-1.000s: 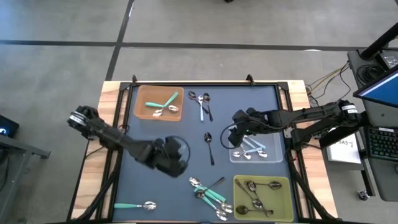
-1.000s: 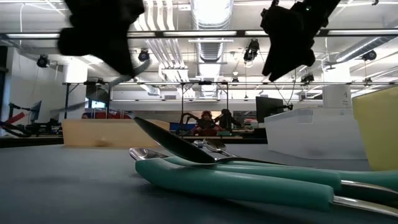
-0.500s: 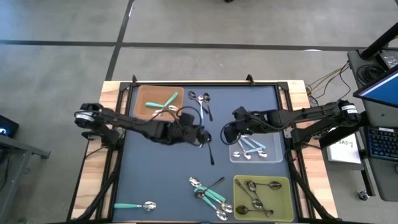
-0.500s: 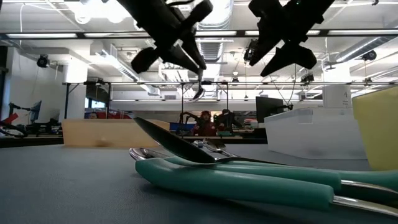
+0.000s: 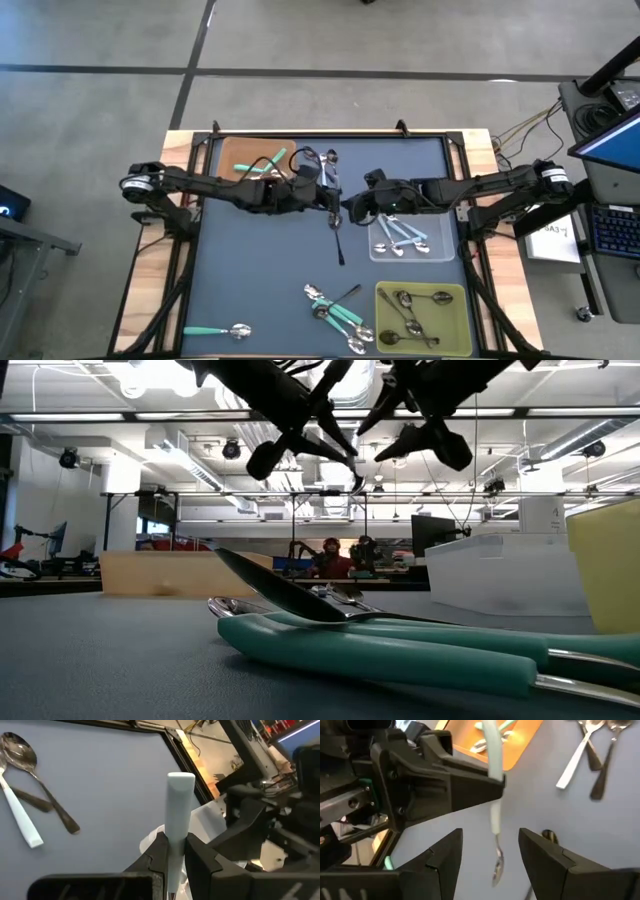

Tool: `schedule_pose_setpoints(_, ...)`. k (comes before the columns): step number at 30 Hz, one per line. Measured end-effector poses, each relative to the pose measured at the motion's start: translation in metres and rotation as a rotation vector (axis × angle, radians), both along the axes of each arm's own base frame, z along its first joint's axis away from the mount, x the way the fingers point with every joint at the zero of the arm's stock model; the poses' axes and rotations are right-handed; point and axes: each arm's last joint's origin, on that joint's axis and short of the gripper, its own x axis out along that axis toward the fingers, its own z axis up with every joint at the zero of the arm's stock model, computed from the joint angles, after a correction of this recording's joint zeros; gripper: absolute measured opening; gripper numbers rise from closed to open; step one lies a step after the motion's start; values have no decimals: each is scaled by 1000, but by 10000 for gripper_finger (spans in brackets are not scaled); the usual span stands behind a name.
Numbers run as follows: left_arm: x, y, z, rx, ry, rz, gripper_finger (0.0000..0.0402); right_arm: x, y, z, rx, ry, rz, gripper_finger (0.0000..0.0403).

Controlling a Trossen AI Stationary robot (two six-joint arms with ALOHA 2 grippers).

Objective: Sort silverware by color (type)
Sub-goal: Put the white spoon into the transparent bin

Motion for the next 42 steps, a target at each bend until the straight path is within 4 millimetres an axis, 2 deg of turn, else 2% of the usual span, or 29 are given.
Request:
schedule_pose_setpoints(13, 4, -1, 8, -14, -87, -57, 23, 8, 1, -13, -6, 50, 13, 152)
schedule_pose_setpoints(26, 4, -1, 9, -32, -100, -60, 24, 10, 2, -16, 19, 57, 50, 64)
schedule_pose_setpoints(33, 5, -1, 9, -36, -106, -66, 44, 11, 2, -14, 14, 40, 71, 15)
schedule_pose_setpoints(42, 5, -3, 10, 21, -73, -187, 48, 7, 1, -10, 8, 33, 131, 9)
